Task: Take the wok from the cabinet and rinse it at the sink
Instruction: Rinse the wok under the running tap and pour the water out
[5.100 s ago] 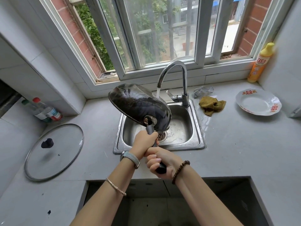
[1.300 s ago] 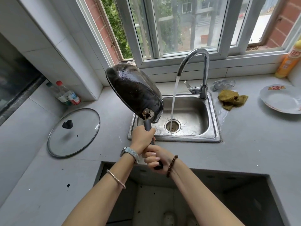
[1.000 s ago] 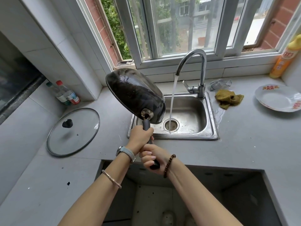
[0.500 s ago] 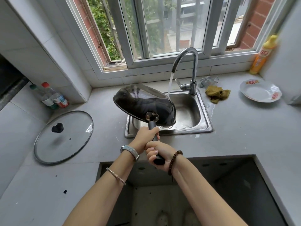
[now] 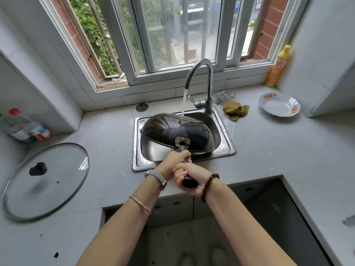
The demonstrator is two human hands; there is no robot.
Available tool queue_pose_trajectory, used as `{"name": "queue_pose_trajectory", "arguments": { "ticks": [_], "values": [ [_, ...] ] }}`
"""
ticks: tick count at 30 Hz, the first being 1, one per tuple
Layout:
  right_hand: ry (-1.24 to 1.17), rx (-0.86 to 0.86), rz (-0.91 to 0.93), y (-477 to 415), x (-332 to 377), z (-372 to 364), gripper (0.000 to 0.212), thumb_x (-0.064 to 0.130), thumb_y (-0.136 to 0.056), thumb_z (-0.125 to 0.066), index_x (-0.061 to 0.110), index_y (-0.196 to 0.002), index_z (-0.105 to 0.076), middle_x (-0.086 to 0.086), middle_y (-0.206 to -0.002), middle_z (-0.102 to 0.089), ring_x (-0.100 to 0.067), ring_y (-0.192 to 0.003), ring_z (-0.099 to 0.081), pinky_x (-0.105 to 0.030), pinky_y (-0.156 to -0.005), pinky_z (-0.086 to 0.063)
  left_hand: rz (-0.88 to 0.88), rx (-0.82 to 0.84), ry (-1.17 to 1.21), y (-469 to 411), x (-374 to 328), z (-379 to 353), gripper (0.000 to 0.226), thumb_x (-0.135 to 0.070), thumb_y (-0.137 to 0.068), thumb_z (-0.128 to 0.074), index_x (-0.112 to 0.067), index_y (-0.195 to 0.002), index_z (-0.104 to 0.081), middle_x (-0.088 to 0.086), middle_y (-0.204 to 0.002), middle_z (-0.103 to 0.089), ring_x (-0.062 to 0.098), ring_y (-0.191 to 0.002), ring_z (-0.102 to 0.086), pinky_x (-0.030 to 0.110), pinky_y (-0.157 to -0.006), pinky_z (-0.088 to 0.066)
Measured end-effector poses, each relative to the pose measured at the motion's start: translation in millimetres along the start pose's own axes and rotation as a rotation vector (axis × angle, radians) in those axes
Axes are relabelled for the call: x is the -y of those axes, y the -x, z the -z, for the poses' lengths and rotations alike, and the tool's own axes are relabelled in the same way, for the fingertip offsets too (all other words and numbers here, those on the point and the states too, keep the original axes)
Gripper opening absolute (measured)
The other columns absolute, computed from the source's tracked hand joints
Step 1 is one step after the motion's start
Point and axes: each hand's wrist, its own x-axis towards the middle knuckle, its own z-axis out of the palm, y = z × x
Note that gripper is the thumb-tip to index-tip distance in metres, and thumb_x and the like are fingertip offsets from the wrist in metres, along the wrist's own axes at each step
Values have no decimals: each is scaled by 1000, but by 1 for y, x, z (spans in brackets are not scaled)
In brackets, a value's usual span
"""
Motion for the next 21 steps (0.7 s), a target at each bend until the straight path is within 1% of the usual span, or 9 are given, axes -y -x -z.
{"name": "queue_pose_trajectory", "arguments": {
  "ticks": [3, 5, 9, 13, 15, 17, 18, 20, 21],
  "values": [
    [-54, 5, 0, -1, 8, 2, 29, -1, -93, -45, 8, -65, -47, 1, -46, -42, -8, -30, -41, -17, -30, -38, -10, -7, -108, -7, -5, -4, 13, -16, -83, -60, -9, -71, -59, 5, -68, -60, 18, -65, -56, 33, -77, -45],
    [-81, 13, -6, -3, 16, 3, 29, -1, -93, -47, 8, -65, -48, 0, -46, -43, -9, -30, -42, -18, -30, -39, -16, -21, -191, -14, -11, -7, 16, -19, -81, -61, -10, -68, -61, 6, -69, -61, 21, -70, -56, 34, -79, -46],
    [-127, 52, -21, -4, 35, 1, 29, -1, -92, -46, 7, -64, -49, 0, -46, -43, -9, -29, -42, -18, -30, -39, -40, -47, -286, -23, -27, -15, 21, -17, -84, -59, -11, -64, -59, 3, -63, -59, 18, -62, -53, 28, -68, -44],
    [-168, 121, -54, -3, 59, -4, 32, -1, -92, -45, 4, -61, -51, 2, -48, -42, -8, -30, -43, -18, -31, -41, -57, -49, -324, -34, -46, -19, 20, -20, -82, -60, -11, -65, -57, 6, -66, -57, 18, -64, -52, 29, -66, -44],
    [-204, 154, -66, -1, 74, -6, 31, -1, -92, -45, 7, -63, -49, 2, -51, -41, -8, -31, -44, -18, -32, -42, -88, -5, -339, -42, -54, -20, 21, -21, -83, -59, -14, -63, -56, 6, -66, -58, 17, -64, -54, 30, -68, -46],
    [-241, 179, -74, 3, 88, -9, 28, -1, -92, -47, 11, -66, -45, 1, -51, -43, -9, -32, -46, -18, -34, -45, -107, 77, -273, -43, -63, -23, 27, -13, -92, -52, -12, -65, -56, 1, -57, -58, 11, -54, -55, 19, -55, -48],
    [-257, 196, -75, 6, 96, -9, 26, 1, -93, -47, 11, -68, -45, -1, -51, -44, -10, -33, -48, -18, -34, -46, -120, 85, -265, -45, -66, -24, 26, -8, -93, -49, -8, -69, -56, 0, -56, -56, 10, -52, -54, 15, -49, -45],
    [-297, 233, -80, 11, 109, -12, 22, 5, -94, -47, 7, -72, -46, -5, -50, -48, -13, -33, -50, -20, -35, -48, -132, 113, -266, -49, -75, -30, 18, -2, -92, -46, -6, -76, -54, 3, -62, -48, 13, -57, -46, 15, -45, -40],
    [-308, 242, -78, 14, 116, -13, 21, 7, -94, -48, 5, -73, -48, -7, -51, -49, -14, -34, -52, -21, -35, -48, -146, 130, -249, -52, -80, -33, 20, -2, -92, -45, -7, -73, -52, 3, -61, -47, 13, -57, -45, 15, -45, -40]
  ]
}}
